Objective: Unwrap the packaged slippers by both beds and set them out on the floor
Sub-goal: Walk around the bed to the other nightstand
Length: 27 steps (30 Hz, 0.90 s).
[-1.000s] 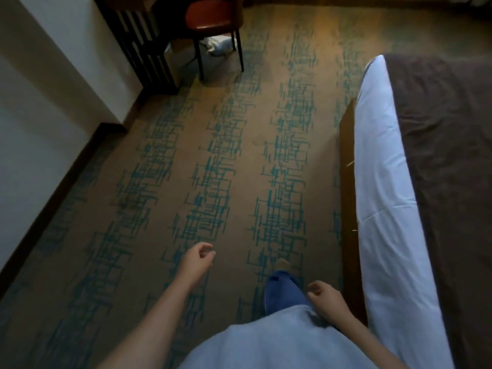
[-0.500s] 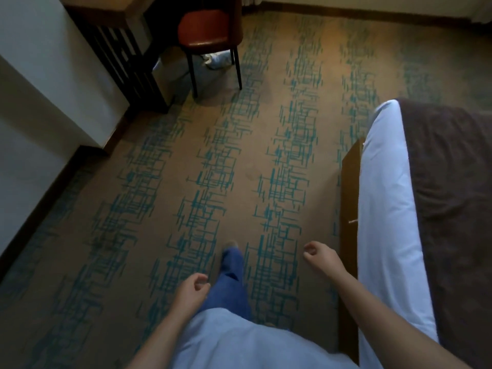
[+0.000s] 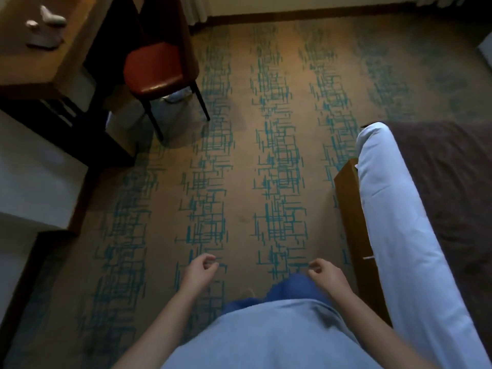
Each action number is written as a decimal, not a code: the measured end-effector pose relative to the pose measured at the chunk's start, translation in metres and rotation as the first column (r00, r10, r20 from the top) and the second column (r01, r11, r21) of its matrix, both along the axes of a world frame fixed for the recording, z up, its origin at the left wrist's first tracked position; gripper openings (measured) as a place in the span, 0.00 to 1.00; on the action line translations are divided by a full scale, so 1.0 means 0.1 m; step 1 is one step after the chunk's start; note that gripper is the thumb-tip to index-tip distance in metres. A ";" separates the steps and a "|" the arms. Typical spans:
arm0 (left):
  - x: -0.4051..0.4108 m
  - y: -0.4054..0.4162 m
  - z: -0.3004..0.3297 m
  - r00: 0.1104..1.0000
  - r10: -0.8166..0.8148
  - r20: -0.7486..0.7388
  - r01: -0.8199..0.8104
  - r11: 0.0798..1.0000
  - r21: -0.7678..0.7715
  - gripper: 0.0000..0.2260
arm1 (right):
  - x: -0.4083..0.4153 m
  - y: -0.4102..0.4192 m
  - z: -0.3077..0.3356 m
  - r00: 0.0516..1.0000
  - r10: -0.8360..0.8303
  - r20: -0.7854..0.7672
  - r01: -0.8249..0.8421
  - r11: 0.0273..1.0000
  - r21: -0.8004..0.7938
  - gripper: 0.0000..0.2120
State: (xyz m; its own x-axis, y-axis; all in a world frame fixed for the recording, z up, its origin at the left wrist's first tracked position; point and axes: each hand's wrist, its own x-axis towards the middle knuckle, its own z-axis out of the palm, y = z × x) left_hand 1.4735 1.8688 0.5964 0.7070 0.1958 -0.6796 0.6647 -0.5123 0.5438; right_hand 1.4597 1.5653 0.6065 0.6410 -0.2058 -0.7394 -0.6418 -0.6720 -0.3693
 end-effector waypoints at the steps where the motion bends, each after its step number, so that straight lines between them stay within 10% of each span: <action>1: 0.24 -0.03 0.04 1.000 -0.016 0.010 0.015 1.000 0.003 0.06 | 0.11 -0.03 -0.02 1.000 -0.016 -0.007 0.016 1.000 0.001 0.14; 27: 5.55 -1.08 -0.26 0.984 -0.179 -0.013 0.179 0.984 0.014 0.06 | 5.56 -1.19 -0.06 0.987 -0.139 0.083 0.141 0.990 -0.017 0.17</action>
